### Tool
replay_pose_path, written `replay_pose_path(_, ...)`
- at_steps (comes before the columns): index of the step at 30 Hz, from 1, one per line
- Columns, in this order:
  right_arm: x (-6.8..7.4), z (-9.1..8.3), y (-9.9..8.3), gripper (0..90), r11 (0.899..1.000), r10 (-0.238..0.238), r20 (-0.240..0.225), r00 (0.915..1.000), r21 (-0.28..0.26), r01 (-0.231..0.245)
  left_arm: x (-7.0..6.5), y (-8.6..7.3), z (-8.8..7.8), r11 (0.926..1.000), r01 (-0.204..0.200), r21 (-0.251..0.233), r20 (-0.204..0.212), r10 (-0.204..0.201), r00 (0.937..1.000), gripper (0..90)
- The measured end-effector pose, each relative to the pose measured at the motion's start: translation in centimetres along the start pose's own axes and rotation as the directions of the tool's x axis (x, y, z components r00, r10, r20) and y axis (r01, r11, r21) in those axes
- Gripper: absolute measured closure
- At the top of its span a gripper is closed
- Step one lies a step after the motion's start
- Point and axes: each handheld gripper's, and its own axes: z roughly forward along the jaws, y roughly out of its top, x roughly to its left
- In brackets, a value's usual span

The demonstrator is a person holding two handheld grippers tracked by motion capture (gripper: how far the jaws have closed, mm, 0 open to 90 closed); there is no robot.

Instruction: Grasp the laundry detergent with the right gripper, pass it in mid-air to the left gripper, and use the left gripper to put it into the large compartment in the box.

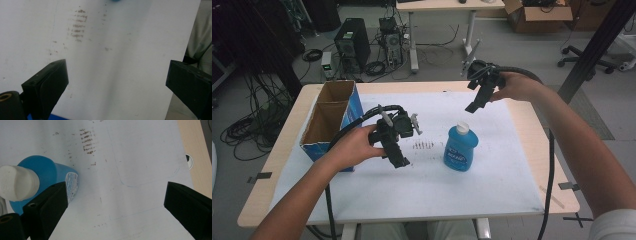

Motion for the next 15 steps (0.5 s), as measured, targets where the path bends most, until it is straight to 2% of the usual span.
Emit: replay_pose_path(15, 0.9, -1.6, -0.2, 4.6, 1.000, 0.012, 0.025, 0.9996, 0.002, -0.012, 0.2, -0.3, -0.3, 0.9999, 0.006, -0.016, -0.001, -0.006, 1.0000, 4.7)
